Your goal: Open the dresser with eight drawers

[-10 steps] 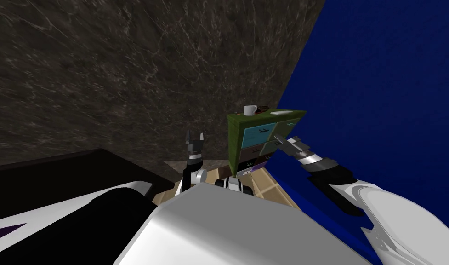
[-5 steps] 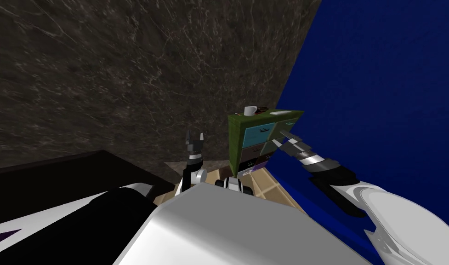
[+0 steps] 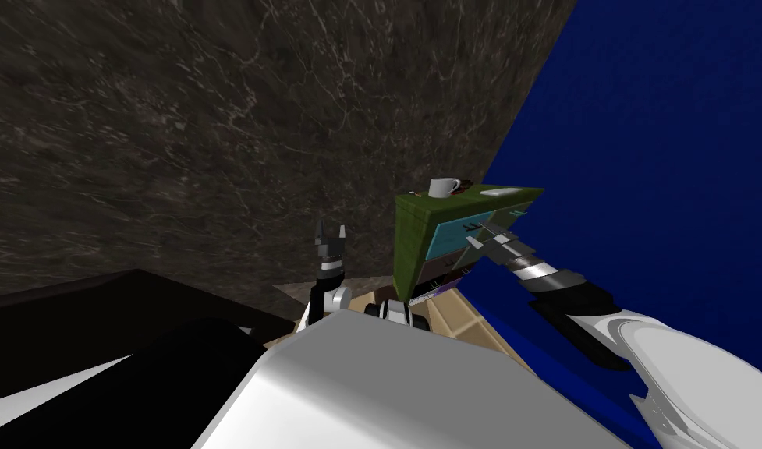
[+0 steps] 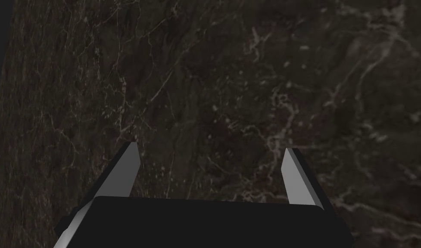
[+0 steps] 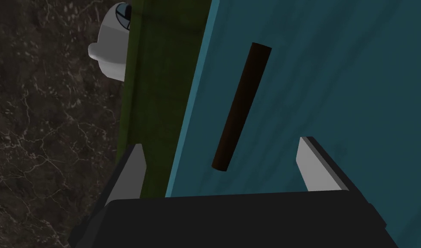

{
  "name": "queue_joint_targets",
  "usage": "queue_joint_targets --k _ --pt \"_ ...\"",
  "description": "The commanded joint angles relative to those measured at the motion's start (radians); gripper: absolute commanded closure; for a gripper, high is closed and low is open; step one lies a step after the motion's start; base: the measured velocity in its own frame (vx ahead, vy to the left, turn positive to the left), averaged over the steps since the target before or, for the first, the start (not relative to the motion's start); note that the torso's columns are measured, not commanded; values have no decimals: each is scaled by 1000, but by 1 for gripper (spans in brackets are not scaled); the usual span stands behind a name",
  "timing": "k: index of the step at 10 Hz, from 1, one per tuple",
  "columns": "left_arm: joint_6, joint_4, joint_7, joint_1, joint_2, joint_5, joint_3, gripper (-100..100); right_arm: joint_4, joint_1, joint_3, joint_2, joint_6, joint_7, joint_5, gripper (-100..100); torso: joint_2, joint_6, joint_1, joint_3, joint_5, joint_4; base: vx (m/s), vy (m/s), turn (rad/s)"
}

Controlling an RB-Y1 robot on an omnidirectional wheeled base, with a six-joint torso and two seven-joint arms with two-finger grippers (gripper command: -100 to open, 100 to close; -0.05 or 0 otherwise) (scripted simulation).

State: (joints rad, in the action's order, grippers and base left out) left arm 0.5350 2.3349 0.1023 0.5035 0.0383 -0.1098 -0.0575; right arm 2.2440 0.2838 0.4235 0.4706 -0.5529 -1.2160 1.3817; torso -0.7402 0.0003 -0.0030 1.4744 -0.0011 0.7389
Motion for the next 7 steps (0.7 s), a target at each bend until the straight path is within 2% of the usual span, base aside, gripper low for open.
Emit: queue_joint_targets --k 1,2,4,7 --pt "0 0 0 0 0 0 0 0 1 -5 9 16 -1 19 0 -100 3 0 2 2 1 -1 36 31 -24" --pt "0 0 0 0 0 0 0 0 -3 1 -8 -10 1 -8 2 100 0 0 0 1 0 -1 -61 -69 74" --pt "0 0 0 0 0 0 0 0 9 -1 7 13 -4 21 -2 100 -2 1 0 -1 1 2 -79 -48 -23" --pt "0 0 0 0 0 0 0 0 27 1 22 29 -11 40 -11 100 -3 2 1 -1 3 5 -156 -73 -72"
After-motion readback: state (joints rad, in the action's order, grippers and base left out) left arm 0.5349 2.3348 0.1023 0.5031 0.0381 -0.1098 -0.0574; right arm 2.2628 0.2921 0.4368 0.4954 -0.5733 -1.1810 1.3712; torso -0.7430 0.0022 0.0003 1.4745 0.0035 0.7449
